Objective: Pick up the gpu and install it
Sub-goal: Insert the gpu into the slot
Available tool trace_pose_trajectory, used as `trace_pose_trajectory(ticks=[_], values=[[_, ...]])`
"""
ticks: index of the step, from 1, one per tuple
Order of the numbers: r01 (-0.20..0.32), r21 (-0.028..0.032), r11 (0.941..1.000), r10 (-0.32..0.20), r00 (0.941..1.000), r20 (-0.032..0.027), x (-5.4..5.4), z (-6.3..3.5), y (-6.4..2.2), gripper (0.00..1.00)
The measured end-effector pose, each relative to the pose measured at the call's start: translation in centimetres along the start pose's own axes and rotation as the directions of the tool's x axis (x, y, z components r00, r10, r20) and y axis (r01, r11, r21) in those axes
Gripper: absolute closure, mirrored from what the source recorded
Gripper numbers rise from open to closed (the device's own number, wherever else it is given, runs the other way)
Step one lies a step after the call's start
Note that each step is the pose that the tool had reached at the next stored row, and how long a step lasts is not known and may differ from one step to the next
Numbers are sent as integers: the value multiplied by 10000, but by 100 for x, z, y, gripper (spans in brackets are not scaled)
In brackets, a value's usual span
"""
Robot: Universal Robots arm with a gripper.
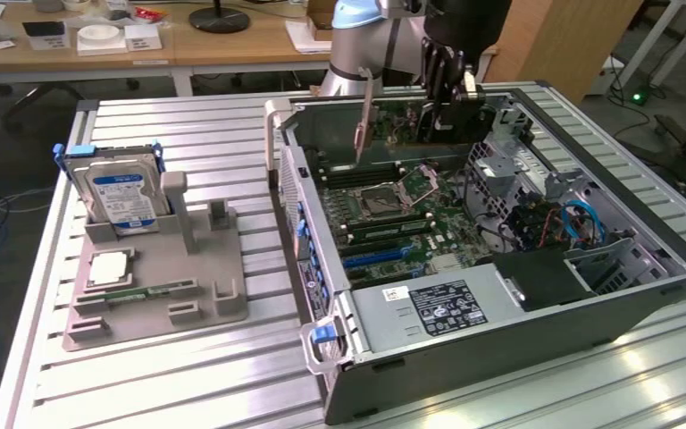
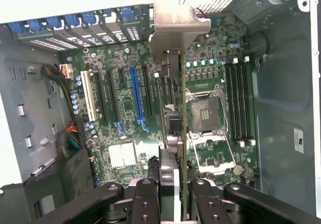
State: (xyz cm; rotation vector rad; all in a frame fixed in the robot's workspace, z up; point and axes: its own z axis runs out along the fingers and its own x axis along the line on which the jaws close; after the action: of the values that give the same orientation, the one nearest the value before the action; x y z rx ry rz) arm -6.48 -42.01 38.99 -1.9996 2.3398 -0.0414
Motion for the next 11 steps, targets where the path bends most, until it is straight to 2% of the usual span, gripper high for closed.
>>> trace_pose_trajectory(ticks=[11], values=[[174, -5, 9998, -174, 9998, 11, 15, 20, -1, 72]])
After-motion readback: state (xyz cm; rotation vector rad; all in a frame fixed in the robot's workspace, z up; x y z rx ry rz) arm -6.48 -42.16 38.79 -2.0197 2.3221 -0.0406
